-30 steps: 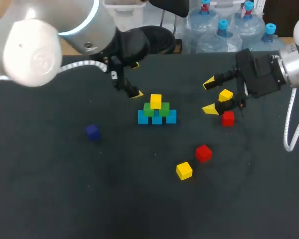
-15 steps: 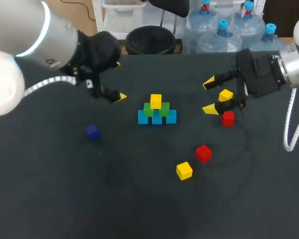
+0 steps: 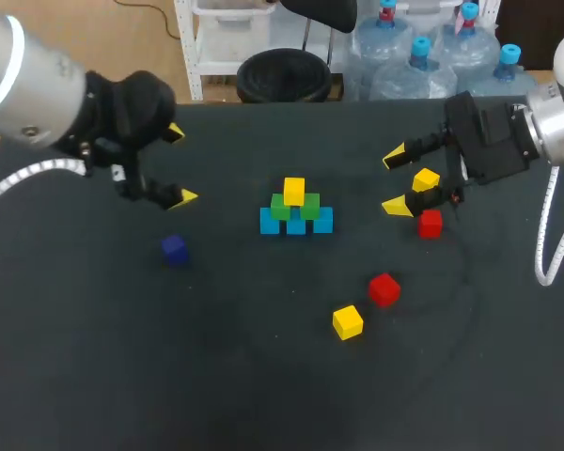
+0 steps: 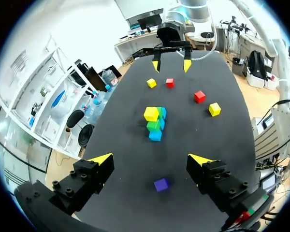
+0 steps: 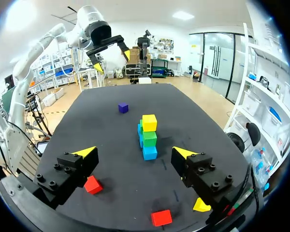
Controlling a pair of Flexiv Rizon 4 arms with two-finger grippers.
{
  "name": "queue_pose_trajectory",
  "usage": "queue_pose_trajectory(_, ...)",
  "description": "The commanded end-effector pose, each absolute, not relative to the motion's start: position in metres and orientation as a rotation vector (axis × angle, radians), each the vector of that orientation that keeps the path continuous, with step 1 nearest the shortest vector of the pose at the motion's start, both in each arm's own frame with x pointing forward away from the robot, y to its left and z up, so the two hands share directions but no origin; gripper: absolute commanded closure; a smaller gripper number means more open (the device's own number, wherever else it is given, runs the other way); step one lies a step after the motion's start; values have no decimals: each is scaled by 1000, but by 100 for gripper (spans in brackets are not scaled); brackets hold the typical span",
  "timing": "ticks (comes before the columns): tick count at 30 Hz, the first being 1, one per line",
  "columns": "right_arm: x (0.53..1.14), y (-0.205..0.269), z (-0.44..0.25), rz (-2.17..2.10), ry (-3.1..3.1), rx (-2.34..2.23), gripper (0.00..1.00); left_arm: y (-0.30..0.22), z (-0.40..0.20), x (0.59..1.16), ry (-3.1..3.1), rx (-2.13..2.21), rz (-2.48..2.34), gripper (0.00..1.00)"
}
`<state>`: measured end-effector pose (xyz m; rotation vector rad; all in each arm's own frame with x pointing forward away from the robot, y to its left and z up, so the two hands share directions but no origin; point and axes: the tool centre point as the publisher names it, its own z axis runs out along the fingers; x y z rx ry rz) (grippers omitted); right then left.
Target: Place the blue cubes, place green cubes on the blue cubes, place the yellow cubes on the green cubes, then place the red cubes on the yellow cubes, and place purple cube on the red cubes.
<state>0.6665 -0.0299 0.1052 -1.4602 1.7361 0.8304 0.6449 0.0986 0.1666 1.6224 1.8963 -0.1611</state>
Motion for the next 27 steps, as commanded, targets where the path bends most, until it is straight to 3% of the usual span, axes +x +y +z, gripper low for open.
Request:
queue_pose_trajectory(1, 667, -30, 105, 831, 1734, -1460, 0, 118, 164, 633, 1836, 1579, -234, 0)
queue_pose_trajectory(27, 662, -31, 112, 734, 1665, -1554, 0, 127, 161, 629, 1819, 1531, -287, 0)
